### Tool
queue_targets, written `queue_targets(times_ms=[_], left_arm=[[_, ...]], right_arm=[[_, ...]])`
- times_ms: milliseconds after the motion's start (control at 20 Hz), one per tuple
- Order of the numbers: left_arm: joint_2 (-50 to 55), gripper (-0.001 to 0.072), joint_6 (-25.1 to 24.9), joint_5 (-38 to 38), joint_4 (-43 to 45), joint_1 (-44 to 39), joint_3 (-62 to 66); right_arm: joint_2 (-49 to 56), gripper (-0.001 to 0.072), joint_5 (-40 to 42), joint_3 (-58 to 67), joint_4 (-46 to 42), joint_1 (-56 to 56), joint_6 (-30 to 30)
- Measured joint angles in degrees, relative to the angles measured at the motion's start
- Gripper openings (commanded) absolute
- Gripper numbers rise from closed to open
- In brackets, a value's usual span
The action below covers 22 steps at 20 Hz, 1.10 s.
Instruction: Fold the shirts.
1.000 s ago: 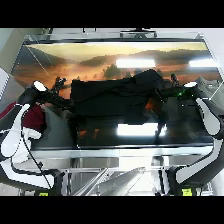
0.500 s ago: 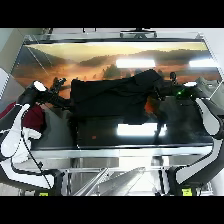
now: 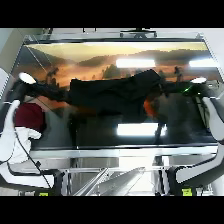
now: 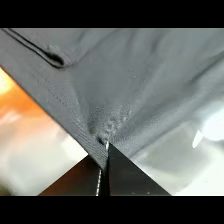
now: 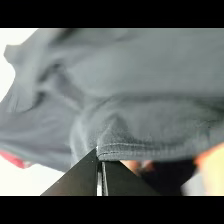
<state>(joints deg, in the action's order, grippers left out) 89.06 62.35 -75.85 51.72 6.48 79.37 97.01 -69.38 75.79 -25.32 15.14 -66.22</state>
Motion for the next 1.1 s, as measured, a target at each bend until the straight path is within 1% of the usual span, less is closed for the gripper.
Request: queue_targets(times_ms=[150, 250, 350, 400, 500, 550, 700, 800, 900, 1000, 1100], left_arm=[[-6.71, 0.0019, -4.81, -4.57, -14.60, 4.33, 5.79], [-12.50, 0.0019, -9.88, -7.61, -26.97, 7.65, 9.86], [-18.97, 0.0019, -15.47, -10.08, -40.59, 11.91, 14.14], [-21.92, 0.0020, -17.29, -10.73, -46.03, 14.36, 16.04], [-27.61, 0.0021, -18.97, -11.58, -53.55, 20.31, 19.32], [-30.32, 0.0022, -19.04, -11.76, -55.76, 23.76, 20.17], [-36.65, 0.0022, -18.32, -10.45, -56.92, 32.15, 17.84], [-38.53, 0.0022, -18.29, -8.61, -55.82, 34.01, 12.92], [-37.51, 0.0022, -19.85, -7.41, -54.84, 31.39, 7.10], [-33.46, 0.0022, -21.75, -4.57, -51.65, 25.31, 2.12], [-27.30, 0.0023, -23.04, 0.35, -46.18, 18.38, -0.66]], right_arm=[[-10.93, 0.0024, -5.75, 1.09, 6.47, 5.44, 2.93], [-20.98, 0.0025, -8.00, 1.44, 13.60, 10.14, 6.97], [-31.63, 0.0025, -8.37, 1.62, 20.28, 15.28, 11.30], [-37.20, 0.0025, -8.11, 1.66, 22.56, 18.08, 13.11], [-47.01, 0.0025, -6.16, 1.70, 24.83, 23.15, 15.34], [-51.06, 0.0025, -5.07, 1.73, 24.79, 25.09, 16.04], [-59.43, 0.0024, -1.86, 1.68, 21.92, 27.74, 17.86], [-60.35, 0.0024, -0.09, 1.20, 20.44, 27.41, 18.78], [-57.86, 0.0024, 0.98, 0.07, 19.67, 24.26, 20.52], [-52.28, 0.0024, 2.86, -1.16, 18.80, 18.29, 23.34], [-44.52, 0.0024, 6.36, -1.84, 18.08, 11.32, 26.62]])
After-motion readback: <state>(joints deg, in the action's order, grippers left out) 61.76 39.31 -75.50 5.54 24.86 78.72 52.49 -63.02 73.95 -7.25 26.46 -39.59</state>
